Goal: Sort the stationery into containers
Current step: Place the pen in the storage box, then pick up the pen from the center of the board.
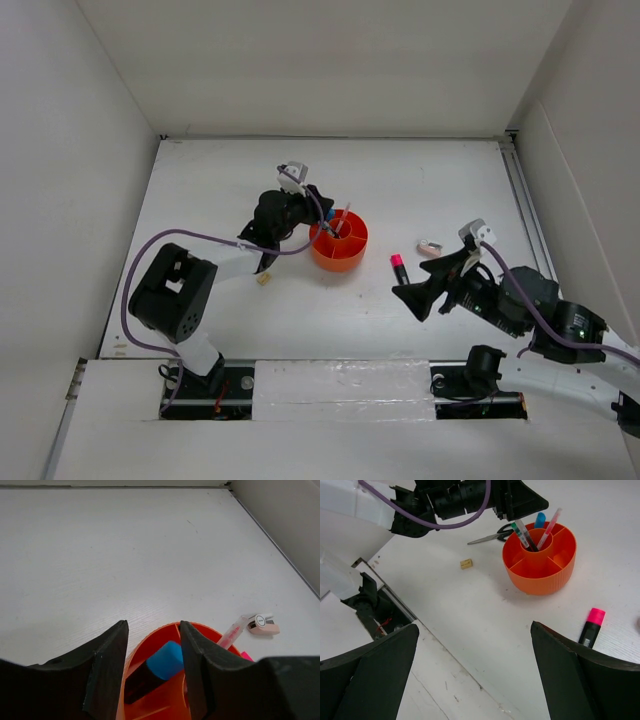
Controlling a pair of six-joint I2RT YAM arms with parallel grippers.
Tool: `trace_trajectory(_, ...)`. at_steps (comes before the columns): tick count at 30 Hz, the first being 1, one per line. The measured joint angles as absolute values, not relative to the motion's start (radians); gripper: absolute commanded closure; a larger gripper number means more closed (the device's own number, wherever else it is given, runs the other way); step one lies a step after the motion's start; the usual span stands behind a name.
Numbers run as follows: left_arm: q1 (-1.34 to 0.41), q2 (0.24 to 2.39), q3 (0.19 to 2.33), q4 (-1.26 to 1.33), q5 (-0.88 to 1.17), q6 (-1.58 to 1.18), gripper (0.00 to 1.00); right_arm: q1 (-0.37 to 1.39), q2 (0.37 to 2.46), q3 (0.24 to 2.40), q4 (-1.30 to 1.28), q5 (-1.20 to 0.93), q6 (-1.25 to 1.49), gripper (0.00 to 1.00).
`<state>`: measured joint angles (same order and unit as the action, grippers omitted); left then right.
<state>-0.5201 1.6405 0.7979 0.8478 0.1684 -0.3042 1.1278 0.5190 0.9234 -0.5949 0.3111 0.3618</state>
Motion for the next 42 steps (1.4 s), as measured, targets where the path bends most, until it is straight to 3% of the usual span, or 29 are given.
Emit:
trace_trajectory(5,-0.52,1.623,0.793,0.844,0.168,-0.306,0.43,1.128,0.533,0.914,-0.594,0.316,0.363,0.0)
trace_trajectory(7,-0.52,1.599,0.792,0.837,0.163,-0.308,0.32,1.128,0.538,0.908,-0.592,0.334,0.364,0.0)
trace_trajectory(8,-0.52,1.578,0.79,0.832,0.157,-0.31,0.01,1.128,0.544,0.902,-0.594,0.348,0.367,0.0)
trace_trajectory(15,-0.522,1.349,0.791,0.664,-0.028,-0.371,0.0,1.1,0.792,0.897,-0.599,0.389,0.442,0.0)
trace_trajectory(17,-0.522,1.289,0.867,0.545,-0.107,-0.397,0.0,1.062,0.873,0.88,-0.59,0.378,0.467,0.04)
trace_trajectory(23,-0.506,1.132,1.028,0.202,-0.278,-0.534,0.0,0.838,1.025,0.753,-0.524,0.289,0.524,0.16)
trace_trajectory(26,-0.487,1.028,1.032,0.038,-0.331,-0.618,0.0,0.686,1.065,0.719,-0.479,0.197,0.5,0.16)
trace_trajectory(37,-0.48,0.796,0.878,-0.158,-0.256,-0.726,0.0,0.467,1.391,0.759,-0.353,0.046,0.378,0.15)
trace_trajectory(40,-0.48,0.801,0.875,-0.184,-0.239,-0.725,0.0,0.464,1.431,0.756,-0.339,0.032,0.377,0.2)
trace_trajectory(42,-0.48,0.807,0.875,-0.19,-0.234,-0.723,0.0,0.461,1.449,0.756,-0.326,0.026,0.377,0.35)
